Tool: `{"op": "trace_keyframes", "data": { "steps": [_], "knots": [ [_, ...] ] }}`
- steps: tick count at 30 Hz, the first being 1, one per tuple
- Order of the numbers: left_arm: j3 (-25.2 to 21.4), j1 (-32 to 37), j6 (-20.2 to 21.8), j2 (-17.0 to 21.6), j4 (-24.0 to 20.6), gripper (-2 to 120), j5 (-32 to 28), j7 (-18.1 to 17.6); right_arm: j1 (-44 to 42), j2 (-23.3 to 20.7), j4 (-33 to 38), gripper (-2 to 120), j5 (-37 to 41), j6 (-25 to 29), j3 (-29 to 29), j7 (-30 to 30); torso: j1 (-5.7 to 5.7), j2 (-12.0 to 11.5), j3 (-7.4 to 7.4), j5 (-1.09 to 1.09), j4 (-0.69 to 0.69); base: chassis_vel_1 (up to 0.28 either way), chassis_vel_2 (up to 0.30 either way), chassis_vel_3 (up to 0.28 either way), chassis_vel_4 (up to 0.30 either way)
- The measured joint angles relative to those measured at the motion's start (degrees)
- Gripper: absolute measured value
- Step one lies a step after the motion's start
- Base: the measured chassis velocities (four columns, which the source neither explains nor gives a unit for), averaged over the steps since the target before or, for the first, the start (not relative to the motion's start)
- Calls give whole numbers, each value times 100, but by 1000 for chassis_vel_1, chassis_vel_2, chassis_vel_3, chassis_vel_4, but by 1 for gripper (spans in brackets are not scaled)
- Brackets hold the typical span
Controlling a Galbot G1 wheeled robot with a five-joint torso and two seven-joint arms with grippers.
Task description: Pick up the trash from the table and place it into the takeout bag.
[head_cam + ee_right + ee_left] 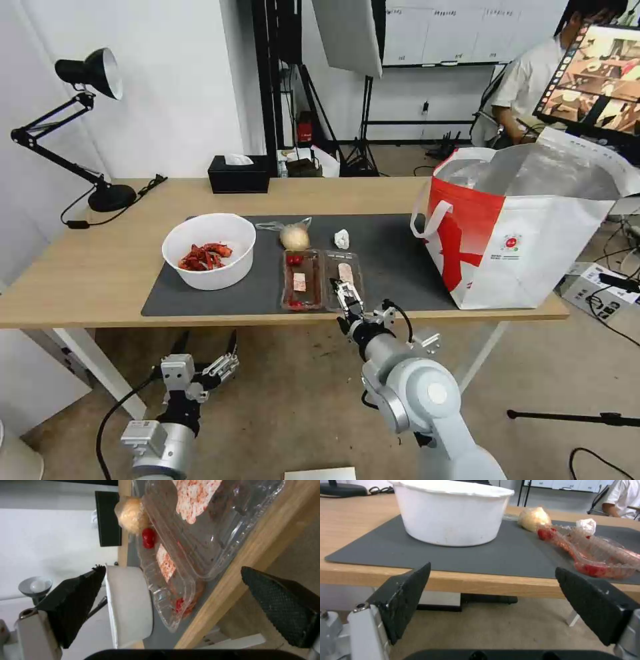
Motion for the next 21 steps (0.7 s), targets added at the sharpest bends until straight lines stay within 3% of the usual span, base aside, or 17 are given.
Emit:
{"op": "trace_keyframes", "data": {
  "steps": [21],
  "knots": [
    [11,0,-91,1,65,100,-5,52,54,106,-181,100,-55,-15,12,-83,0,0,0,0,0,0,0,0,0]
  ]
}}
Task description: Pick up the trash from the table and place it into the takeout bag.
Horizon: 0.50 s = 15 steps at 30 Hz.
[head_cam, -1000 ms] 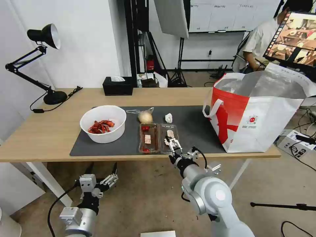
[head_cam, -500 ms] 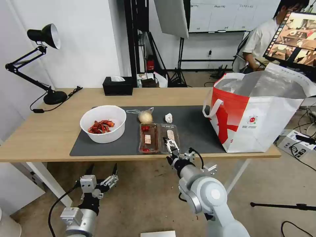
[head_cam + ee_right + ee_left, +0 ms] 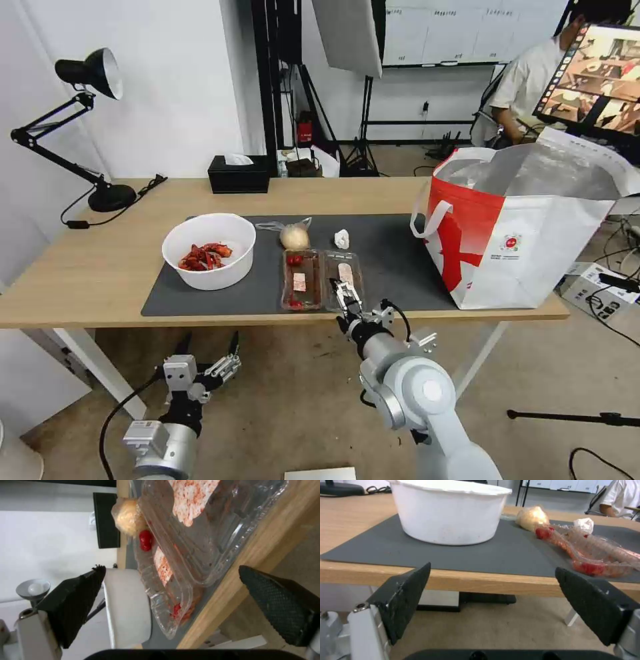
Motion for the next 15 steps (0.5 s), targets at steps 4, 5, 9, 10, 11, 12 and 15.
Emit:
{"op": "trace_keyframes", "data": {
  "steps": [4,5,9,10,11,12,15],
  "knots": [
    [-1,-12,-6,1,26,100,0,9,37,28,-46,100,1,-3,-5,-19,0,0,0,0,0,0,0,0,0],
    [-1,-12,-6,1,26,100,0,9,37,28,-46,100,1,-3,-5,-19,0,0,0,0,0,0,0,0,0],
    [-1,-27,-7,1,45,100,-3,16,91,55,-102,100,1,-7,-8,-19,0,0,0,0,0,0,0,0,0],
    [0,-32,-12,1,62,100,-5,20,120,67,-143,100,0,-7,-9,-17,0,0,0,0,0,0,0,0,0],
    [0,-32,-12,1,62,100,-5,20,120,67,-143,100,0,-7,-9,-17,0,0,0,0,0,0,0,0,0],
    [0,-35,-15,1,71,100,-5,21,136,72,-162,100,-1,-7,-9,-18,0,0,0,0,0,0,0,0,0],
    [-4,-40,-47,1,118,100,-9,32,197,93,-246,100,-3,-7,-9,-34,-1,1,-1,0,-1,0,0,0,0]
  ]
}}
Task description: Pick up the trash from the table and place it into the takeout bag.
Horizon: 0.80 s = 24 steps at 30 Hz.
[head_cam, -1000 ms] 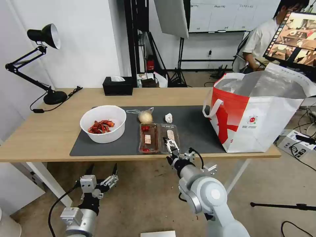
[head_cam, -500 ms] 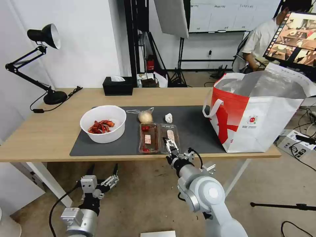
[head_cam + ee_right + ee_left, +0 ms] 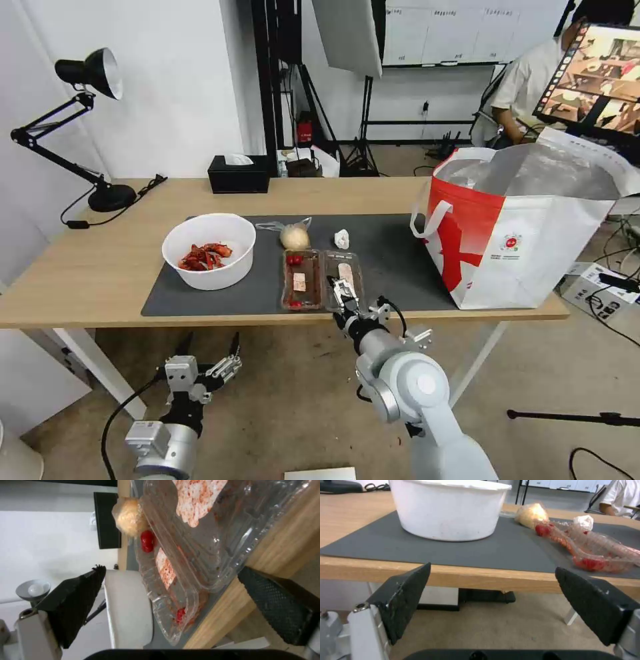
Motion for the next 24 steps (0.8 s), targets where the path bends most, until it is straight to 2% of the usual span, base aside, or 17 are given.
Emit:
{"op": "trace_keyframes", "data": {
  "steps": [24],
  "knots": [
    [2,33,-95,-2,66,100,-3,44,31,3,-2,100,-238,-22,-15,-355,1,-1,1,0,0,0,0,0,0]
  ]
}}
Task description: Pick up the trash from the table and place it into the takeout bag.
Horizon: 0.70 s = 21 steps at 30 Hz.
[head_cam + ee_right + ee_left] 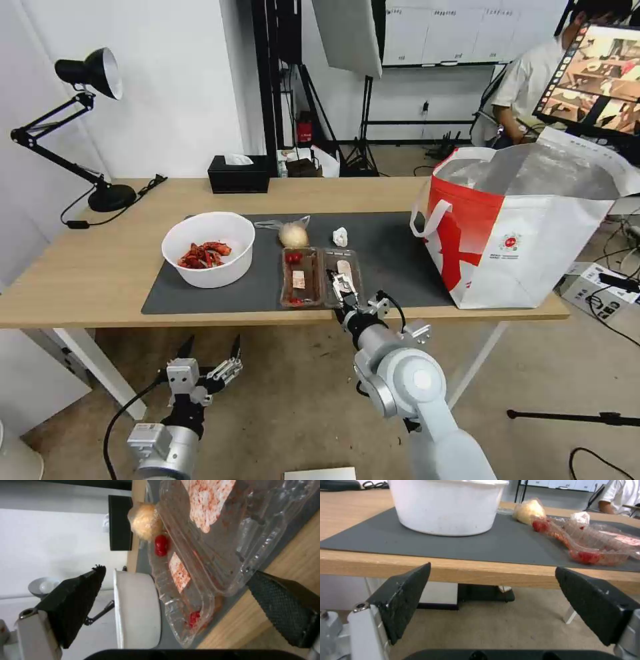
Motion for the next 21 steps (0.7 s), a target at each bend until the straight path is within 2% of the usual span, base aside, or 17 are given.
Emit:
{"op": "trace_keyframes", "data": {
  "steps": [7,21],
  "knots": [
    [-10,24,-41,-1,-1,100,-1,17,0,-20,-34,100,-107,-24,-6,-122,0,0,0,0,0,0,0,0,0],
    [-18,44,-98,-2,-20,100,-4,38,84,-101,-164,100,-967,-136,-124,-410,0,0,0,0,0,0,0,0,0]
  ]
}}
